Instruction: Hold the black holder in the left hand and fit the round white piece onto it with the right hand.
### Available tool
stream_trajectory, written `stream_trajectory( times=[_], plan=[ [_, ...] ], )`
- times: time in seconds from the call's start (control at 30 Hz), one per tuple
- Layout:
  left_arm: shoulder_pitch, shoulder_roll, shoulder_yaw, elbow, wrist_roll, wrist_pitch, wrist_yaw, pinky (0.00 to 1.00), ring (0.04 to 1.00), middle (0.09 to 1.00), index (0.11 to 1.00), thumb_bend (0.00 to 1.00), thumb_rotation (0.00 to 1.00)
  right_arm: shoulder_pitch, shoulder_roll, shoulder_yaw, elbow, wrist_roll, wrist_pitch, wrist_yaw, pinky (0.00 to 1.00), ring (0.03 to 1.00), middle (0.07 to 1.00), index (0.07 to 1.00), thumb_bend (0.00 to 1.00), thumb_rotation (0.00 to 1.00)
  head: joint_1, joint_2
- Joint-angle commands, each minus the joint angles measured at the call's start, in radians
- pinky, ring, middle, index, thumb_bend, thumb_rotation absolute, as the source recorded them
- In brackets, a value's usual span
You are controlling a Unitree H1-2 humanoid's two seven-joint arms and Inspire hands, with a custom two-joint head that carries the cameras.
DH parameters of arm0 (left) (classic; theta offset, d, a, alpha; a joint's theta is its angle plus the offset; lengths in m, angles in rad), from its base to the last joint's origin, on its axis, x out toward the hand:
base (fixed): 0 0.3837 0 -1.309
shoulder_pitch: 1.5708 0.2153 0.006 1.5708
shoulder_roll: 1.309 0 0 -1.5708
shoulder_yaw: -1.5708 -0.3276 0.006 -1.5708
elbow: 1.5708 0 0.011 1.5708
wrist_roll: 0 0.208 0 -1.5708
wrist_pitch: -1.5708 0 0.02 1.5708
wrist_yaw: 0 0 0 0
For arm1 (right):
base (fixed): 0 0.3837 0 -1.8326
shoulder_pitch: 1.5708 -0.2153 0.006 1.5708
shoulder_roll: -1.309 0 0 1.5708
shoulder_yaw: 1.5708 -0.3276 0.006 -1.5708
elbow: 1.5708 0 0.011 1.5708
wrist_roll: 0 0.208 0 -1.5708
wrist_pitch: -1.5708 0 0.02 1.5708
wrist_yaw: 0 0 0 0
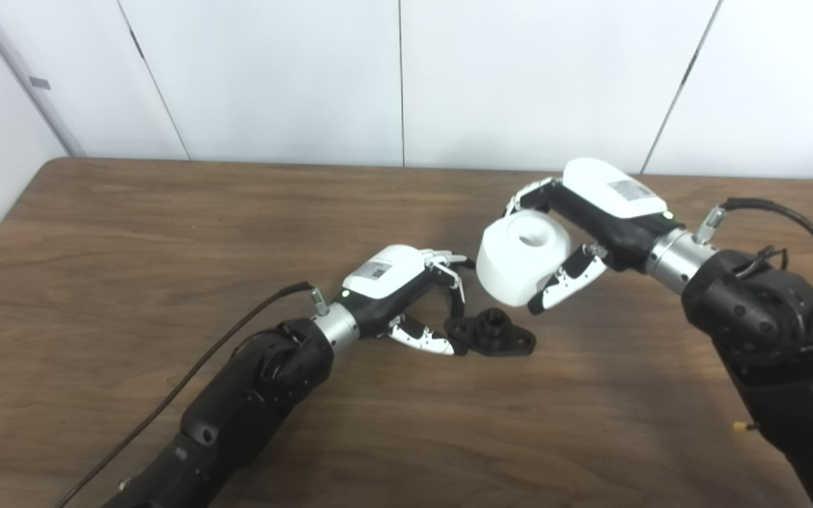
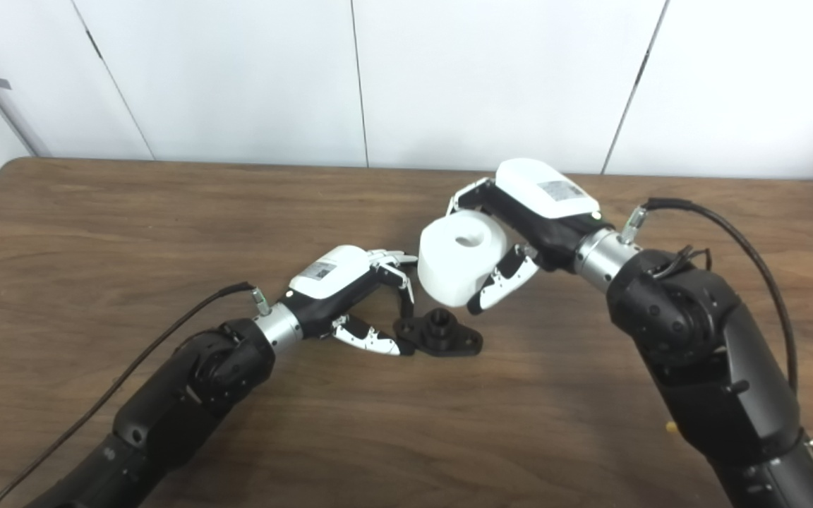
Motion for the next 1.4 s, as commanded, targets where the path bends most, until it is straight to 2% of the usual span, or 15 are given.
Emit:
stream_trajectory(
  times=[0.0,0.33,0.67,1.2,1.37],
  plan=[
    [0.006,0.003,-0.022,0.015,0.023,0.019,-0.048,0.89,0.911,0.886,0.484,0.52,0.06,-0.028,-0.014,-0.006,-0.009,-0.007,-0.032,-0.012,0.68,0.732,0.679,0.477,0.53,0.14,0.001,0.0],
    [0.006,0.003,-0.025,0.011,0.028,0.025,-0.051,0.9,0.915,0.89,0.485,0.52,0.06,-0.019,-0.006,0.015,0.021,-0.031,-0.054,-0.021,0.74,0.736,0.669,0.477,0.53,0.14,0.003,0.001],
    [0.01,0.0,-0.019,0.006,0.015,0.032,-0.054,0.91,0.916,0.888,0.485,0.52,0.06,-0.013,0.002,0.039,0.046,-0.053,-0.066,-0.01,0.75,0.744,0.689,0.478,0.53,0.14,0.004,0.006],
    [0.007,-0.004,-0.024,0.006,0.021,0.039,-0.053,0.9,0.915,0.889,0.485,0.52,0.06,-0.021,0.042,0.068,0.064,-0.069,-0.084,-0.005,0.72,0.731,0.69,0.479,0.53,0.14,0.007,0.006],
    [0.005,-0.004,-0.025,0.01,0.022,0.034,-0.05,0.9,0.913,0.887,0.485,0.52,0.06,-0.032,0.046,0.077,0.084,-0.08,-0.116,-0.018,0.71,0.724,0.679,0.479,0.53,0.14,0.005,0.01]
  ],
)
